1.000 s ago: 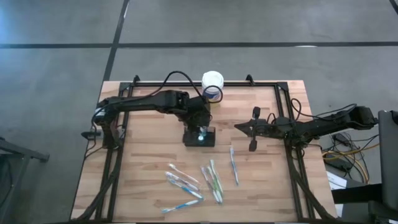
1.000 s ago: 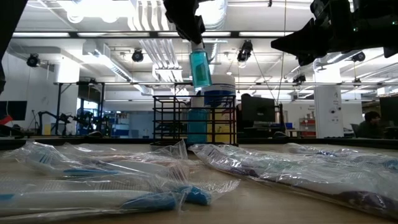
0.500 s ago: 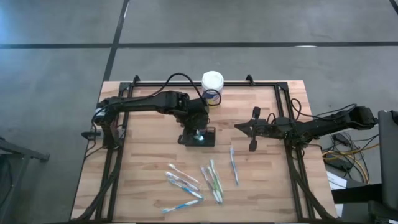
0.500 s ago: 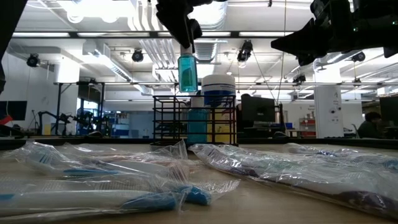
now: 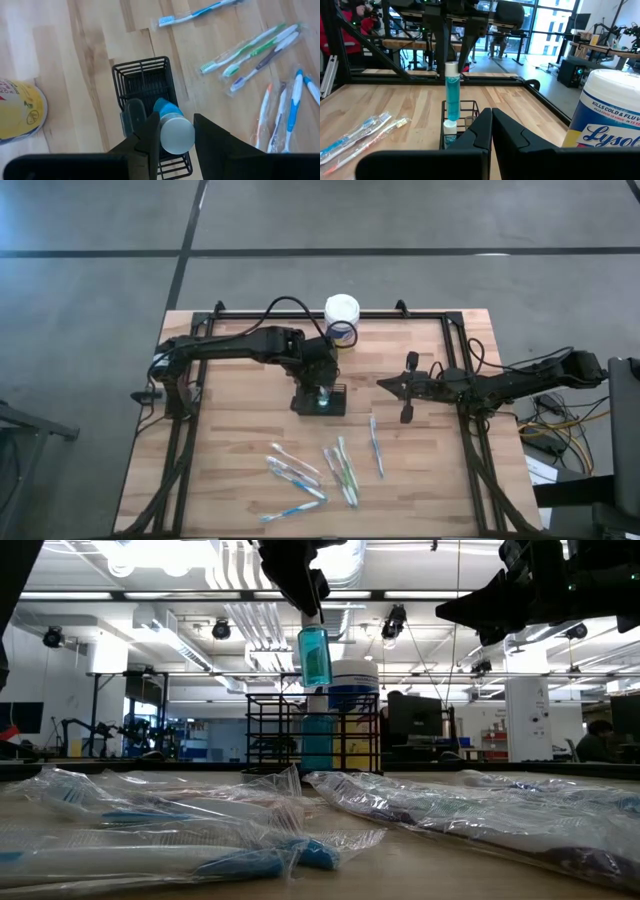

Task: Pick & Place toothbrushing station
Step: Put the blue mouthwash into the black wire organizer

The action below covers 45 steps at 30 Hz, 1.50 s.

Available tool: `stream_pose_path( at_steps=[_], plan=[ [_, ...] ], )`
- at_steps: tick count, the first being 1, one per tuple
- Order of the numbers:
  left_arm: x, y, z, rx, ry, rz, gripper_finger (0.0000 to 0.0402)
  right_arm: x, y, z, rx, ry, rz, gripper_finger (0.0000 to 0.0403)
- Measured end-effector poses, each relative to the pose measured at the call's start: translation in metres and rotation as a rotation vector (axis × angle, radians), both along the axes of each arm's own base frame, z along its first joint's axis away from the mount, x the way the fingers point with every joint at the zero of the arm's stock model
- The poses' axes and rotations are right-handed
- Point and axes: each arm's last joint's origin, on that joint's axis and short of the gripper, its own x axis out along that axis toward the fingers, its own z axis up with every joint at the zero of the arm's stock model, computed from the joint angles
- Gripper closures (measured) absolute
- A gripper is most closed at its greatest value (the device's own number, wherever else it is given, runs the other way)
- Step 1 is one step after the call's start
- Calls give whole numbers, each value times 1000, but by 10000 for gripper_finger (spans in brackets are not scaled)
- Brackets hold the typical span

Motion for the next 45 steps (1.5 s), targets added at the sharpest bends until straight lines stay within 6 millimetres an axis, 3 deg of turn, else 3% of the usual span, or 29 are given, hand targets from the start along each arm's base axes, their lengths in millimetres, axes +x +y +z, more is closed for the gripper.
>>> stream_pose_path(
  at_steps=[17, 27, 45],
  plan=[
    [-4, -2, -2, 55, 32, -143, 305, 0, 0, 0, 0, 2, 0, 394],
    [-7, -1, -21, 86, 80, -221, 305, 0, 0, 0, 0, 2, 1, 394],
    [-5, 0, -15, 131, 50, -285, 305, 0, 0, 0, 0, 3, 0, 394]
  ],
)
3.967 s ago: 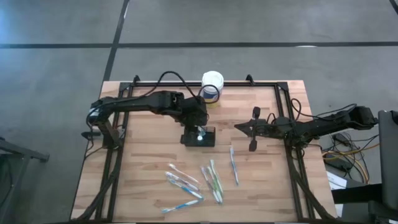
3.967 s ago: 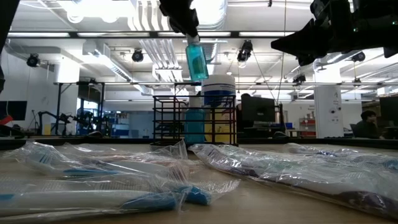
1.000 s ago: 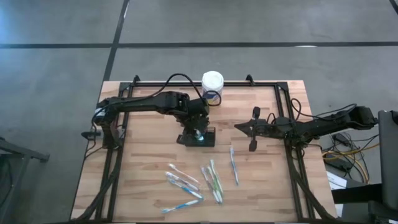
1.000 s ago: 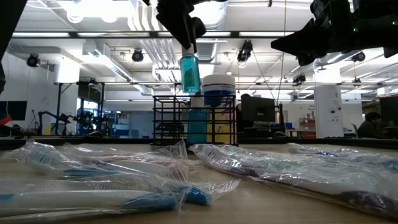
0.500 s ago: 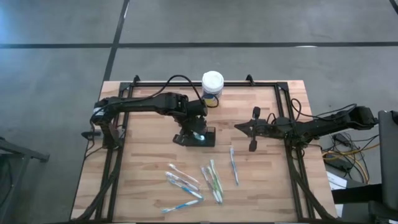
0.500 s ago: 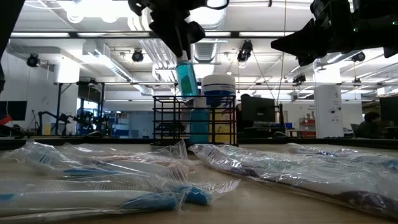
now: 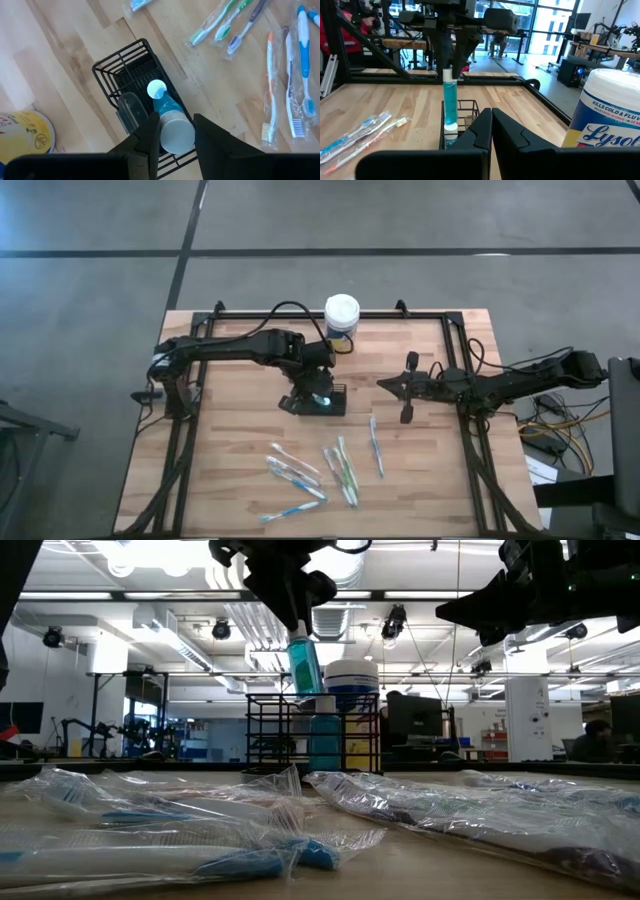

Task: Pick & Place toothbrushing station
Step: Put the blue mouthwash into the black wire organizer

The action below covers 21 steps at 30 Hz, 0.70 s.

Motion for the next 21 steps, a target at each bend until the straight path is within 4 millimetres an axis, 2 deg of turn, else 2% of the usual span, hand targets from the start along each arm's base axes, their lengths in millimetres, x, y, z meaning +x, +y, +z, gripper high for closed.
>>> stream_pose_path(
  at_steps=[9, 17, 21],
  plan=[
    [0, 0, 1, 19, -8, -42, 306, 0, 0, 0, -8, 2, 0, 394],
    [0, 0, 11, 25, -37, -56, 306, 0, 0, 0, -15, 3, 0, 394],
    [-4, 0, 10, 27, 3, -73, 306, 0, 0, 0, -15, 3, 0, 394]
  ],
)
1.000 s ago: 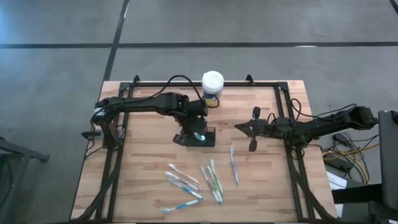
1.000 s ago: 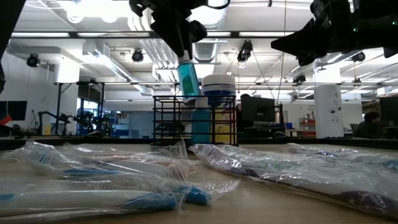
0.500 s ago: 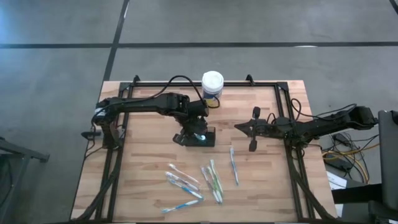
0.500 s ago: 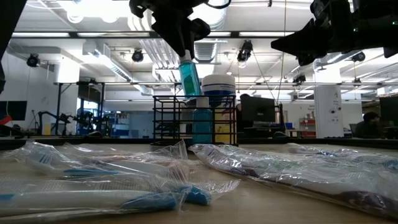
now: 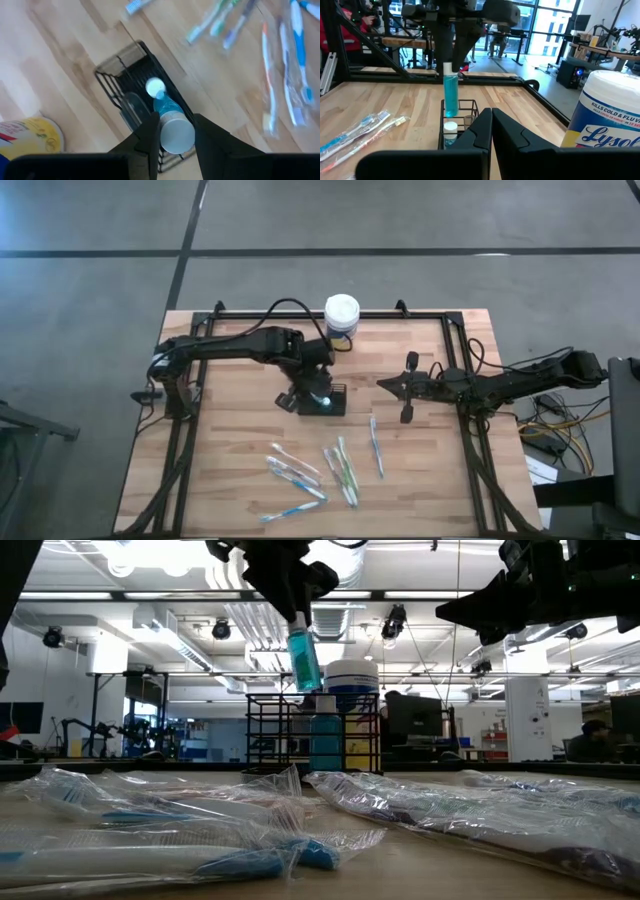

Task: Pick & Place toothbrushing station
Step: Put the blue mouthwash into the black wire organizer

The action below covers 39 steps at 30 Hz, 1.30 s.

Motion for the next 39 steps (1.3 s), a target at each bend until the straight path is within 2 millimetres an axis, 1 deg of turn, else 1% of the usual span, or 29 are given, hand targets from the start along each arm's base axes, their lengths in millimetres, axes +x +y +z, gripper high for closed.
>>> stream_pose_path(
  at_steps=[5, 20, 30, 39],
  plan=[
    [-1, 0, -2, 20, 11, -59, 306, 0, 0, 0, 0, 0, 0, 394],
    [-1, 0, -4, 17, 3, -102, 306, 0, 0, 0, 0, 0, 0, 394],
    [1, 0, -21, 29, 23, -142, 306, 0, 0, 0, 0, -1, 0, 394],
    [3, 0, -27, 31, 13, -144, 306, 0, 0, 0, -7, 0, 0, 394]
  ],
)
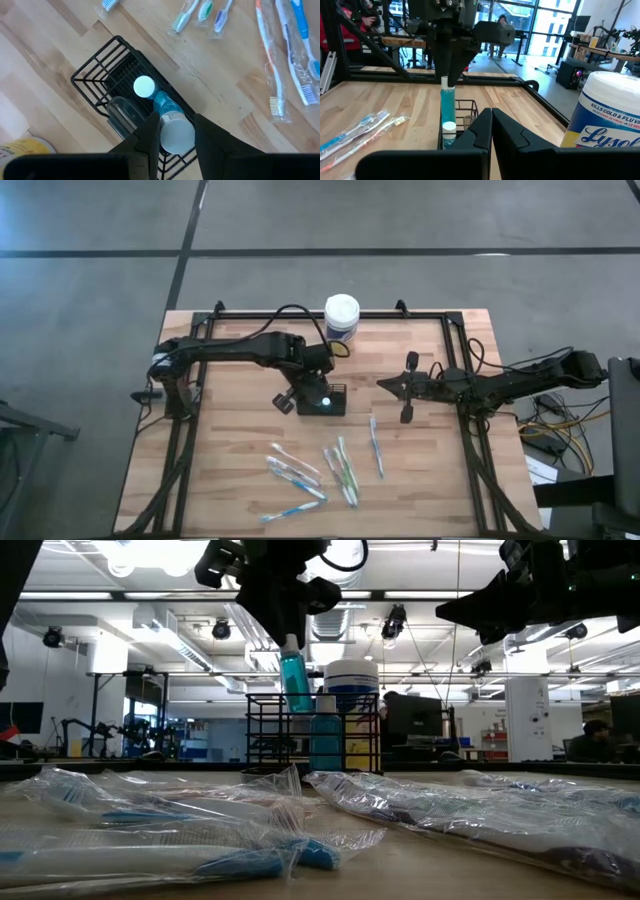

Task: Pick & Place toothbrushing station
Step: Put the blue mouthwash into the black wire organizer

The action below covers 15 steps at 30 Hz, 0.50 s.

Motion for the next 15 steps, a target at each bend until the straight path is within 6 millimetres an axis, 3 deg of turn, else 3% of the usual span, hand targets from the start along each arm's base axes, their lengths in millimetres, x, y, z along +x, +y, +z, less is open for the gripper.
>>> stream_pose_path(
  at_steps=[15],
  plan=[
    [1, 0, -13, 9, -1, -23, 306, 0, 0, 0, -1, 1, 0, 394]
  ],
)
